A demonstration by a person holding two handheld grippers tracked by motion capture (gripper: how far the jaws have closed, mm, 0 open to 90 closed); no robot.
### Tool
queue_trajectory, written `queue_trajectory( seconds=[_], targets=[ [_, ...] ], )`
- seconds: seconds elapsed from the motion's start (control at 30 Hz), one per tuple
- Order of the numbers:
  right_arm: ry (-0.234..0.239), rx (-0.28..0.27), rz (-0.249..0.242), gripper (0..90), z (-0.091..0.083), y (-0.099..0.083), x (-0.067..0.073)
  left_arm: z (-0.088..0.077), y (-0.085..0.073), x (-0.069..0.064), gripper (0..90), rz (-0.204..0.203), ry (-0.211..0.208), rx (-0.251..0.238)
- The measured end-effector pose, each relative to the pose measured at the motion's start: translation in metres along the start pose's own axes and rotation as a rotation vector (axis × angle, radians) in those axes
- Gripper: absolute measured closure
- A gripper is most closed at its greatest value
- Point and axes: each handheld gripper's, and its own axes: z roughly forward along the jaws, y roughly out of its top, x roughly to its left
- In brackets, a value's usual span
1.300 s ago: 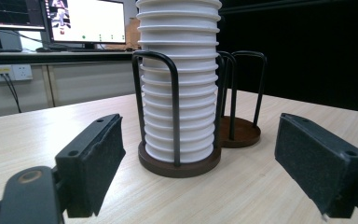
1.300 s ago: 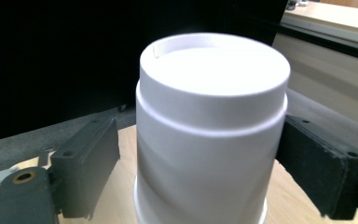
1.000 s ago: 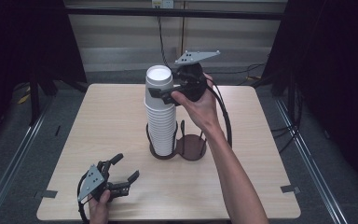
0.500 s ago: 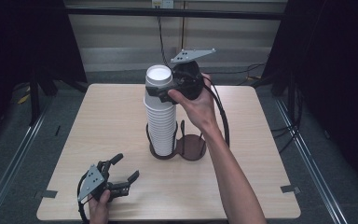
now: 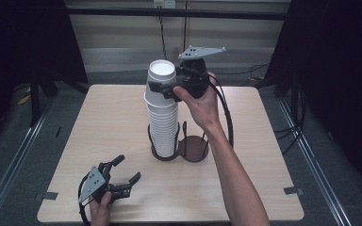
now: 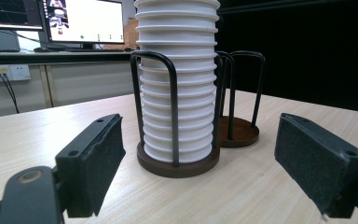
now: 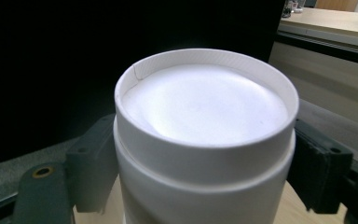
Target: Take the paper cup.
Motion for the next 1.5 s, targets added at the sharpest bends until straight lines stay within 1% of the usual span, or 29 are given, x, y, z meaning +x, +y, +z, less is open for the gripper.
queue_trajectory(
  seconds=[0.1, 0.17, 0.3, 0.37, 0.4, 0.53, 0.63, 0.7, 0.77, 0.8, 0.87, 0.97, 1.0, 1.1, 1.17, 1.2, 1.3, 1.37, 1.43, 1.47, 1.5],
  targets=[
    [-0.005, -0.015, -0.005, 20.1, -0.004, 0.002, 0.000, 0.000, 0.000, 0.000, 15.6, 0.000, 0.000, 0.000],
    [-0.001, -0.026, -0.001, 20.2, -0.005, 0.003, 0.000, 0.000, 0.000, 0.000, 15.6, 0.001, 0.000, 0.000],
    [-0.015, -0.044, -0.003, 20.2, -0.007, 0.004, 0.001, 0.000, 0.000, 0.000, 15.6, 0.000, 0.000, 0.000],
    [-0.010, -0.059, 0.001, 20.2, -0.007, 0.005, 0.001, 0.000, 0.000, 0.000, 15.6, 0.000, 0.000, 0.000],
    [-0.018, -0.066, 0.001, 20.3, -0.008, 0.006, 0.002, 0.000, 0.000, 0.000, 15.6, 0.000, 0.000, 0.000],
    [-0.018, -0.077, 0.001, 20.5, -0.010, 0.010, 0.001, 0.000, 0.000, 0.000, 15.6, 0.000, 0.000, 0.000],
    [-0.014, -0.108, 0.006, 20.6, -0.014, 0.012, 0.002, 0.000, 0.000, 0.000, 15.5, 0.000, 0.000, 0.000],
    [-0.021, -0.128, 0.009, 20.6, -0.017, 0.014, 0.002, 0.000, 0.000, 0.000, 15.6, 0.000, 0.002, 0.001],
    [-0.012, -0.149, 0.018, 20.7, -0.020, 0.015, 0.001, 0.000, 0.000, 0.000, 15.6, -0.001, 0.007, 0.001],
    [-0.016, -0.157, 0.019, 20.7, -0.021, 0.015, 0.001, 0.000, 0.000, 0.000, 15.6, 0.000, 0.008, 0.003],
    [-0.014, -0.164, 0.016, 20.8, -0.022, 0.016, 0.001, 0.001, 0.000, -0.001, 15.6, -0.008, 0.010, -0.001],
    [-0.011, -0.172, 0.017, 20.9, -0.023, 0.016, 0.001, 0.001, 0.000, -0.001, 15.6, -0.007, 0.010, 0.000],
    [-0.006, -0.177, 0.019, 20.9, -0.023, 0.016, 0.001, 0.001, 0.000, -0.001, 15.6, -0.016, 0.013, 0.000],
    [0.004, -0.207, 0.028, 21.0, -0.026, 0.018, 0.002, 0.001, 0.000, -0.002, 15.6, -0.021, 0.015, 0.000],
    [-0.005, -0.219, 0.020, 21.1, -0.028, 0.020, 0.003, 0.001, 0.000, -0.002, 15.6, -0.021, 0.014, 0.000],
    [-0.001, -0.225, 0.025, 21.3, -0.029, 0.021, 0.003, 0.001, 0.000, -0.002, 15.6, -0.022, 0.014, 0.000],
    [-0.003, -0.234, 0.023, 21.5, -0.032, 0.022, 0.004, 0.001, 0.000, -0.002, 15.5, -0.022, 0.013, -0.001],
    [-0.004, -0.237, 0.024, 21.5, -0.034, 0.021, 0.004, 0.001, 0.000, -0.002, 15.2, -0.022, 0.026, 0.002],
    [-0.009, -0.239, 0.021, 21.5, -0.035, 0.020, 0.003, 0.001, 0.000, -0.002, 14.5, -0.017, 0.023, 0.006],
    [-0.009, -0.241, 0.021, 21.5, -0.036, 0.020, 0.003, 0.001, 0.000, -0.002, 14.5, -0.023, 0.027, 0.001],
    [-0.007, -0.240, 0.023, 21.6, -0.036, 0.020, 0.003, 0.001, 0.000, -0.001, 14.6, -0.010, 0.032, 0.002]
  ],
)
